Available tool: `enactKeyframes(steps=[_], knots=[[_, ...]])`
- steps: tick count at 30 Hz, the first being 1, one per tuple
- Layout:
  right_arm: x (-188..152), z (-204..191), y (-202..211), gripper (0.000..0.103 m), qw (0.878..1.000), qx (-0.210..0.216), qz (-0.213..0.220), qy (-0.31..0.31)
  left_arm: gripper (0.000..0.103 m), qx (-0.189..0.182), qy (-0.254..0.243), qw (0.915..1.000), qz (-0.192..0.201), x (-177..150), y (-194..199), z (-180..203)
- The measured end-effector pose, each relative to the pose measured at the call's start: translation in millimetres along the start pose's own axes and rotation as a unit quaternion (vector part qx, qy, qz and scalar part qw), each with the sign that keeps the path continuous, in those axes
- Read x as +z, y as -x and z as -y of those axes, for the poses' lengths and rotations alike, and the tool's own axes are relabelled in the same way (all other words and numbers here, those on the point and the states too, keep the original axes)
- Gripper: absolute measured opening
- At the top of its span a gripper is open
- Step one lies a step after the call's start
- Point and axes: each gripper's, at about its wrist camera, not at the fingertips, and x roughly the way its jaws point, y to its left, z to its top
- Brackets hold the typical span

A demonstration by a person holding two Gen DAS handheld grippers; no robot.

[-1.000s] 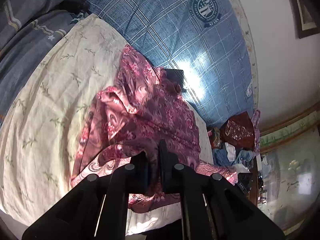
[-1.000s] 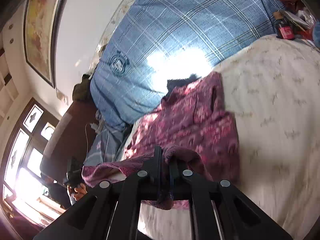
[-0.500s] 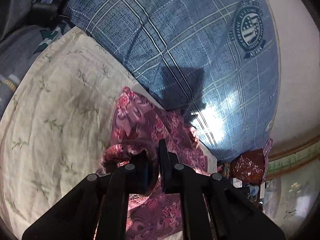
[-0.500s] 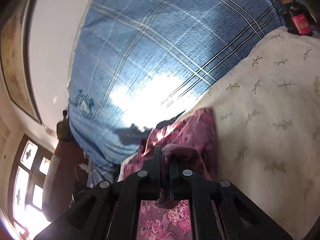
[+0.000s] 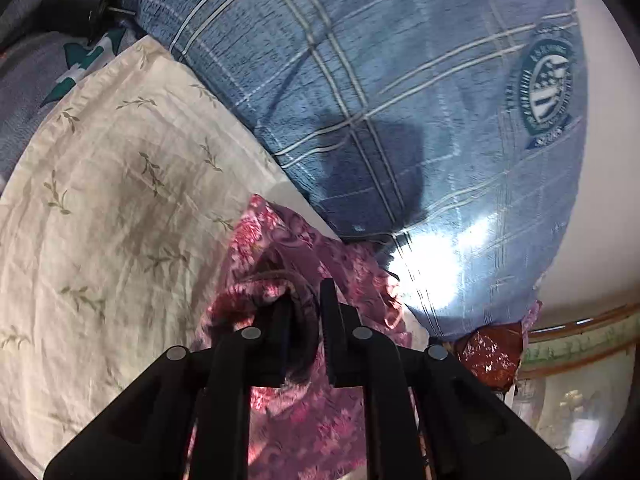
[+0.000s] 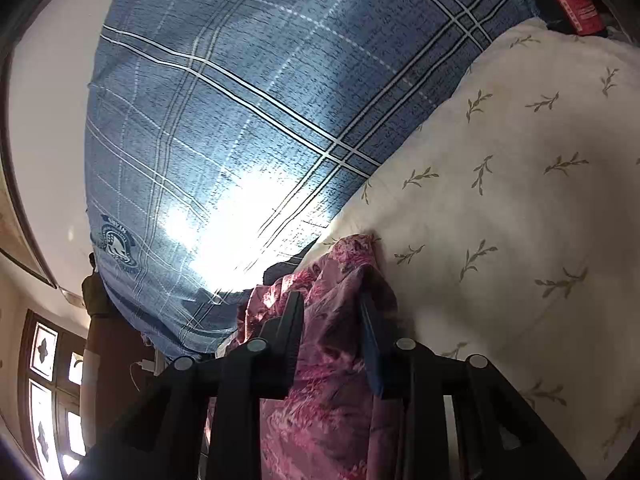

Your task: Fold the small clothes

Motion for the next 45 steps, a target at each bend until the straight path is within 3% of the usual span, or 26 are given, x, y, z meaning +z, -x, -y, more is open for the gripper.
enactKeyframes(steps=[2,4,7,10,14,17,19,22,26,28,34,36,37,38,40,42,44,45], knots=[[-7,-3,9,0.038,1.0,0.017,-0.009,0.009,0.035,0.003,-0.027,0.9996,0.007,-12,10,6],[-16,-6,6,0.045,0.999,0.029,-0.042,0.019,0.038,0.005,-0.063,0.998,0.01,-31,16,10],[-22,-9,-15,0.045,0.996,0.003,-0.082,0.033,0.038,-0.008,-0.083,0.9964,-0.015,-52,8,8],[-18,-3,-37,0.045,0.996,-0.003,-0.092,0.002,0.038,-0.001,-0.089,0.9953,-0.038,-59,-7,8],[1,-11,-49,0.045,0.996,0.04,-0.075,-0.018,0.038,0.004,-0.089,0.9955,-0.032,-36,-17,26],[24,-16,-49,0.045,0.997,0.06,-0.024,-0.033,0.038,0.033,-0.055,0.9976,0.025,4,-15,32],[38,-15,-44,0.045,0.998,0.046,0.01,-0.036,0.038,0.036,-0.021,0.9979,0.049,30,-9,29],[48,-6,-36,0.045,0.999,0.02,0.016,-0.038,0.038,0.047,0.008,0.997,0.061,46,3,18],[41,0,-24,0.045,1.0,-0.025,0.012,0.0,0.038,0.06,-0.041,0.9966,0.037,29,11,9],[36,4,-25,0.046,0.999,-0.049,-0.002,0.007,0.043,0.072,-0.063,0.9953,0.015,17,6,6],[26,-7,-55,0.046,0.995,-0.086,-0.04,0.039,0.053,0.083,-0.078,0.9933,-0.022,4,-24,12],[25,-18,-69,0.04,0.988,-0.121,-0.052,0.077,0.049,0.105,-0.099,0.9895,-0.009,1,-29,23],[25,-24,-74,0.009,0.986,-0.119,-0.06,0.095,0.023,0.104,-0.111,0.9883,-0.003,1,-30,30],[25,-33,-74,0.007,0.984,-0.115,-0.057,0.12,0.0,0.106,-0.121,0.987,0.002,0,-31,35],[24,-50,-59,0.006,0.985,-0.078,-0.015,0.152,0.001,0.117,-0.133,0.9839,0.023,1,-28,38],[29,-52,-56,0.005,0.988,-0.07,0.01,0.137,0.001,0.162,-0.149,0.9744,0.045,5,-36,35],[34,-39,-69,0.005,0.987,-0.105,-0.006,0.122,0.0,0.213,-0.133,0.9671,0.039,10,-51,19],[34,-28,-81,0.005,0.984,-0.137,-0.029,0.112,0.001,0.21,-0.116,0.9703,0.03,12,-55,9]])
